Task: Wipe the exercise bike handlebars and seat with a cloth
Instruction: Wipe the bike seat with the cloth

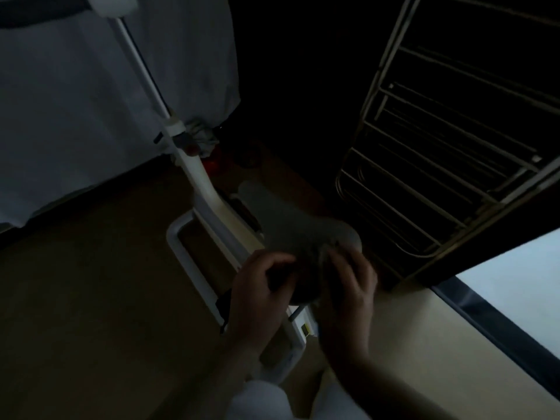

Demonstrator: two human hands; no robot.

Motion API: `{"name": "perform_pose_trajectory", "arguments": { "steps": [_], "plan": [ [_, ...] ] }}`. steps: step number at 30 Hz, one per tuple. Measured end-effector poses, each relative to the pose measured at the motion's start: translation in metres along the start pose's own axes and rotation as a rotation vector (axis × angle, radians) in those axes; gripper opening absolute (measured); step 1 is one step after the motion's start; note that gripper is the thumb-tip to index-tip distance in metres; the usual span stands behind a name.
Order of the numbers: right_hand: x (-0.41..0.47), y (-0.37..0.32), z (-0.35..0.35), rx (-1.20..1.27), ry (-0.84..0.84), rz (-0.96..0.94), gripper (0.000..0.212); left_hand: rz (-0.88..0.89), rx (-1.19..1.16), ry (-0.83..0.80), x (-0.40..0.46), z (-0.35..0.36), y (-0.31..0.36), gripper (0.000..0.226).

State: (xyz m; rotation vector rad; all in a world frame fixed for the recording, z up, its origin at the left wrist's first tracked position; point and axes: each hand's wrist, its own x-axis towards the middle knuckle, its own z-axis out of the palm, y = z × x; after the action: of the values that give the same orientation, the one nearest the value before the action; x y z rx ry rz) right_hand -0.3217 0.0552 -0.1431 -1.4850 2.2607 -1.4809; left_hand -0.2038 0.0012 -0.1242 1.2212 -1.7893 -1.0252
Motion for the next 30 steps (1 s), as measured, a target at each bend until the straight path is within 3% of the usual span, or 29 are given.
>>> {"name": "perform_pose_trajectory", "arguments": {
  "steps": [4,8,12,15,16,20,24,28,30],
  "plan": [
    [-0.009,0.003,0.003,-0.129,-0.057,-0.246,0.035,0.018,0.022,-0.062,0.002,-0.013,-0.007,0.040],
    [-0.026,-0.008,0.012,-0.137,0.167,0.000,0.033,0.042,0.034,-0.149,0.005,-0.027,-0.017,0.043],
    [-0.046,-0.013,0.024,-0.338,0.112,-0.254,0.031,0.036,-0.028,-0.265,0.003,-0.041,-0.015,0.040],
    [-0.037,-0.029,0.028,-0.311,0.293,0.027,0.030,0.007,-0.032,-0.314,0.005,-0.048,-0.013,0.032],
    [-0.041,-0.038,0.035,-0.333,0.282,0.047,0.031,-0.017,-0.023,-0.316,0.007,-0.049,-0.014,0.031],
    [-0.044,-0.043,0.042,-0.567,-0.018,-0.188,0.037,-0.141,-0.016,-0.312,0.014,-0.053,-0.018,0.038],
    [-0.026,-0.060,0.056,-0.596,0.057,0.007,0.035,-0.141,-0.026,-0.290,0.023,-0.053,-0.019,0.031],
    [-0.012,-0.065,0.060,-0.670,-0.057,-0.084,0.036,-0.198,-0.055,-0.267,0.027,-0.053,-0.021,0.031],
    [-0.022,-0.054,0.039,-0.652,-0.012,-0.046,0.039,-0.158,-0.053,-0.311,0.027,-0.056,-0.022,0.029]
  ]
}}
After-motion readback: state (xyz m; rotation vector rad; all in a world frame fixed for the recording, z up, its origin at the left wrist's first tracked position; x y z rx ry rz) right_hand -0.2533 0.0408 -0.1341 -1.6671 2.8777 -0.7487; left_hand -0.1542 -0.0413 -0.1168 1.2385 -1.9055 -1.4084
